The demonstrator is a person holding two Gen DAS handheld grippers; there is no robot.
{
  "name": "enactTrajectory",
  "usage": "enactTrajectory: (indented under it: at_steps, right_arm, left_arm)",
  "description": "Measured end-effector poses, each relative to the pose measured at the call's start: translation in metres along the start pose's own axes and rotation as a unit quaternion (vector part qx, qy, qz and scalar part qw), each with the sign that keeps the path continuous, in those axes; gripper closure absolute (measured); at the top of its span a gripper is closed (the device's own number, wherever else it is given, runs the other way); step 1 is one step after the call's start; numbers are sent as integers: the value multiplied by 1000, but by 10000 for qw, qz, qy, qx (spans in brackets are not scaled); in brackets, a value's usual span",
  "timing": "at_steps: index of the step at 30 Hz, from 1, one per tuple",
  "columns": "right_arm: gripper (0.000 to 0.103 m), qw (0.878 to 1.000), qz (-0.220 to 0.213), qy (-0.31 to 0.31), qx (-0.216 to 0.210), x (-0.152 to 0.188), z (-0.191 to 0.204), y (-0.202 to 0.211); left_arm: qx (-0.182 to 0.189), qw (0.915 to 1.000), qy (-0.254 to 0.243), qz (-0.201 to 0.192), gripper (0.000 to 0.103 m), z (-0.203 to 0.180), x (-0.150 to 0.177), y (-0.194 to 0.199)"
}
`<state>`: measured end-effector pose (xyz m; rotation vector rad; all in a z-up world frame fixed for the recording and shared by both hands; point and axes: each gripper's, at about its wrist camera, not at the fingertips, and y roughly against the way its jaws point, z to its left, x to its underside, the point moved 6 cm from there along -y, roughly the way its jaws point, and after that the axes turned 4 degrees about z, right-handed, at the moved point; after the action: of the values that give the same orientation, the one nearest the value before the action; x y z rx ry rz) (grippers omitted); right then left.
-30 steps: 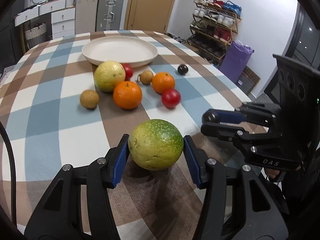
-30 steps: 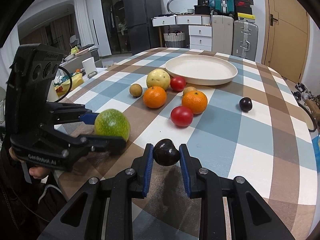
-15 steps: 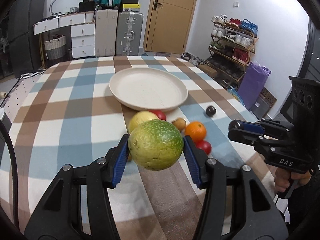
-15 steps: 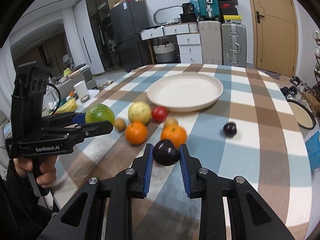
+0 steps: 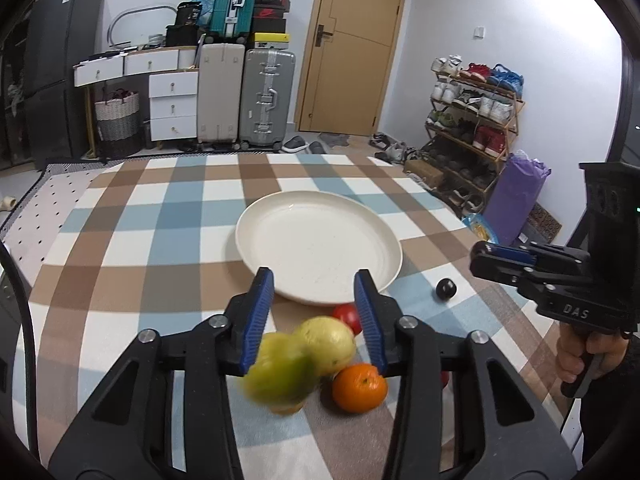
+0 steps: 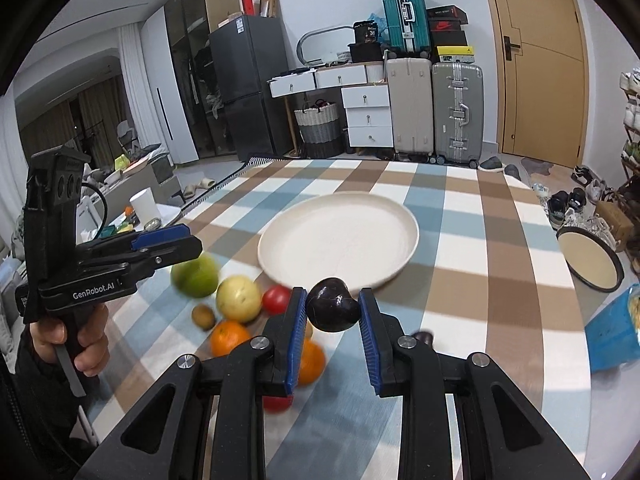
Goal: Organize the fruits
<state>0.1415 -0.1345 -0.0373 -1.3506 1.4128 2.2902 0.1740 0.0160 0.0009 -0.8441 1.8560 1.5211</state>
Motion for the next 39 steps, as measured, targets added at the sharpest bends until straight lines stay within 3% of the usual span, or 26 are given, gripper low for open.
enactTrajectory:
  at_steps: [2,7,10,14,19,20,21,23,26,29,39]
  right_arm:
    - [76,10000,32,-11,57,-4,-3,-5]
    - [76,9999,152,35,63,3,-4,-16]
    - [76,9998,216,-7,29,10,-4,-21]
    - [76,9998,205,-21,-43,18,-3,-19]
    - [76,9997,224,-53,-91,22,-5,-21]
    - [76,9996,247,-48,-86,22,-6,-22]
    - [76,9996,263,-31,-67,22,-5,-23]
    - [76,9997,253,-5,-66,20,-4,-23]
    - [76,9998,208,-15,-49,18,-2,-22]
    - [76,9998,179,-31,-31,15,-1,-22]
    - [76,9994,335,-31,-11,19,-2,-23]
  left_arm:
    - [-154,9998,-99,78,65,2,2,-6]
    - [-106,9991,-6,422,65,10,30,-21]
    - [-314,9980,61,546,65,25,46,-21]
    - [-429,9973,286,524,51,44,54,-12]
    - [-947,9941,449,295,42,63,55,6]
    - [-1272,9906,459,207,33,73,52,13]
    - [-1474,9878,486,128,16,81,49,20]
    - [-1661,9835,714,-86,6,105,46,35]
    - [-1524,9823,1088,-74,5,129,52,42]
    - [-1429,9850,968,31,5,128,58,38]
    - [-588,9948,471,681,5,51,80,-4]
